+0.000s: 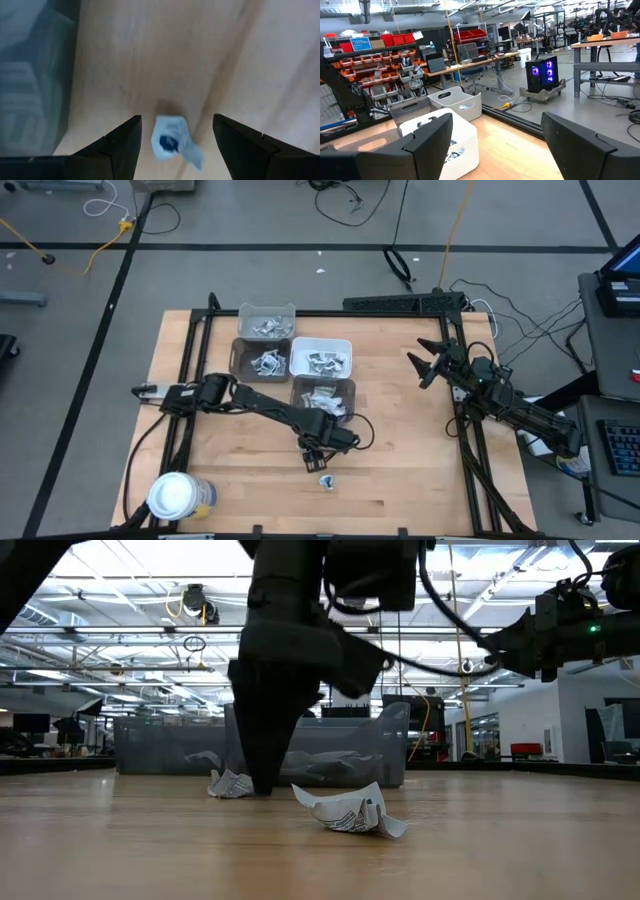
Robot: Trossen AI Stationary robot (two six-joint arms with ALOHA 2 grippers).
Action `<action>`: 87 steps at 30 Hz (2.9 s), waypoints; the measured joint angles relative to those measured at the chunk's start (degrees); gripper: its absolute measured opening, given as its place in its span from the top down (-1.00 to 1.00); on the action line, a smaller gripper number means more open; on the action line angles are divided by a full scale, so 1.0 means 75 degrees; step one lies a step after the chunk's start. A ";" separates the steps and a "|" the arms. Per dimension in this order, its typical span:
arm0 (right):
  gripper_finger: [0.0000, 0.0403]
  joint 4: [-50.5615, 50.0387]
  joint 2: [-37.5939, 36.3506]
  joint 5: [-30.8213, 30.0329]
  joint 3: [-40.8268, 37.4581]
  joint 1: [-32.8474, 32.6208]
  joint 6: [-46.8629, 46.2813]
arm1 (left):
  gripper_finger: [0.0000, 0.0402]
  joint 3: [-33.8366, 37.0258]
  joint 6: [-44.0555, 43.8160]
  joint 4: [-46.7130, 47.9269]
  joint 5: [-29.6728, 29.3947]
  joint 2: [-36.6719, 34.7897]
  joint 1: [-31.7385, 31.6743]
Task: Pick & Place First Aid Supplies
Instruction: Put the blue alcohol pad into the left black bin
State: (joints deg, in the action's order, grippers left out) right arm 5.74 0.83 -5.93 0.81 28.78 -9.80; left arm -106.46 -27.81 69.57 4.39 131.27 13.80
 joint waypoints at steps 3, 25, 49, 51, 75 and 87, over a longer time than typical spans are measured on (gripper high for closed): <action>-0.48 0.0000 0.0001 0.0001 0.0001 -0.0001 0.0000 | -0.25 0.0301 -0.0102 -0.0324 -0.0018 -0.0009 0.0008; -0.48 0.0000 0.0001 0.0000 0.0002 -0.0001 0.0000 | 0.95 0.0324 -0.0108 -0.0219 0.0477 -0.0003 -0.0009; -0.48 0.0000 -0.0002 0.0001 0.0000 0.0000 0.0000 | 0.97 0.0111 -0.0008 0.0963 0.0892 -0.2480 0.0051; -0.48 0.0000 0.0001 0.0001 0.0000 0.0001 0.0000 | 0.98 0.0111 -0.0083 0.0950 0.0845 -0.2578 0.0075; -0.48 0.0000 -0.0002 0.0002 0.0001 0.0002 0.0000 | 0.99 0.0111 0.1646 0.2478 0.0737 -0.2594 -0.4325; -0.48 0.0000 -0.0001 0.0002 0.0001 0.0000 0.0000 | 0.99 0.0111 0.2281 0.2729 0.0733 -0.2594 -0.6194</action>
State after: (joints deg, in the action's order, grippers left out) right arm 5.74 0.83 -5.91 0.81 28.78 -9.80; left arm -105.62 -10.70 90.03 9.88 111.81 -32.65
